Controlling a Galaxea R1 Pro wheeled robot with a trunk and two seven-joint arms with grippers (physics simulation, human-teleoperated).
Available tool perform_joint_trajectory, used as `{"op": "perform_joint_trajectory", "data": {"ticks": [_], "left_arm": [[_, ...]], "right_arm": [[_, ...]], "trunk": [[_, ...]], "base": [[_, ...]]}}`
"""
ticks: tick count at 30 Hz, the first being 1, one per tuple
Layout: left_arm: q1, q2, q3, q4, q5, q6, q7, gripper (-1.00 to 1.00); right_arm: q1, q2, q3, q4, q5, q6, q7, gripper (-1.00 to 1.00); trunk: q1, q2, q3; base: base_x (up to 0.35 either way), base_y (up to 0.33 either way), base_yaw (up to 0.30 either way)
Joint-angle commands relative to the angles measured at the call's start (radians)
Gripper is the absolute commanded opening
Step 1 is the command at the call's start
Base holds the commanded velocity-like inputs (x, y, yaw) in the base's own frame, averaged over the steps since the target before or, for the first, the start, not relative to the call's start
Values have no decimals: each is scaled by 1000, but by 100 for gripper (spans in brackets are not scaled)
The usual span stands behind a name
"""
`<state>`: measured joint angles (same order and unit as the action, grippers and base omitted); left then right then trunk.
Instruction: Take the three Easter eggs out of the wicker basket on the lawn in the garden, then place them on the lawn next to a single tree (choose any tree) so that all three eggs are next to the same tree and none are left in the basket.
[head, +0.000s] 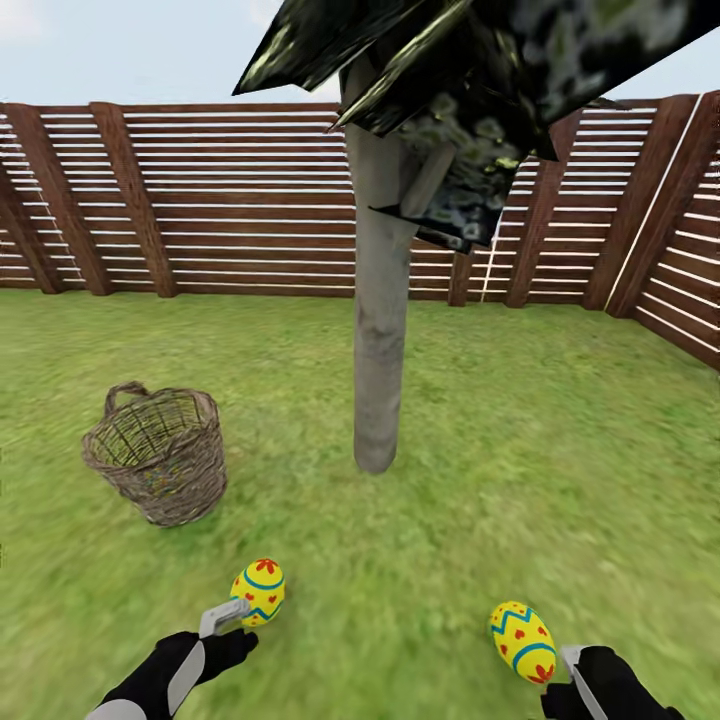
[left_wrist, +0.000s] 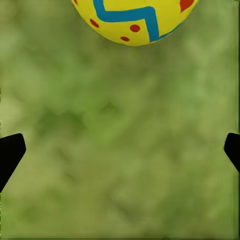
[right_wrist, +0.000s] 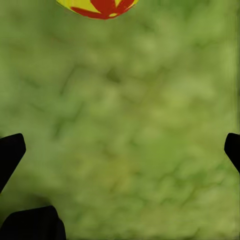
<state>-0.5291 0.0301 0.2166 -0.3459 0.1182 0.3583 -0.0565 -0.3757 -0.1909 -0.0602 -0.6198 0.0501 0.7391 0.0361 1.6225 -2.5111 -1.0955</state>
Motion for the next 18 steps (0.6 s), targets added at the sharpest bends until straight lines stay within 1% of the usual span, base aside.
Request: {"op": "perform_joint_trajectory", "data": {"ticks": [1, 2, 5, 18], "left_arm": [[0, 0, 4, -1, 22, 7, -3, 100], [0, 1, 4, 0, 39, 7, -3, 100], [0, 2, 4, 1, 54, 7, -4, 100], [0, 2, 4, 1, 55, 7, -5, 100]], "right_arm": [[0, 0, -3, -2, 5, 5, 4, 100], [0, 1, -3, -1, 5, 5, 4, 100], [0, 1, -2, -1, 5, 5, 4, 100], [0, 2, -1, 1, 7, 5, 1, 100]], "trunk": [[-1, 0, 3], [-1, 0, 7], [-3, 1, 19], [-9, 4, 69]], "base": [[-211, 148, 0], [-231, 192, 0], [-221, 228, 0], [-215, 242, 0]]}}
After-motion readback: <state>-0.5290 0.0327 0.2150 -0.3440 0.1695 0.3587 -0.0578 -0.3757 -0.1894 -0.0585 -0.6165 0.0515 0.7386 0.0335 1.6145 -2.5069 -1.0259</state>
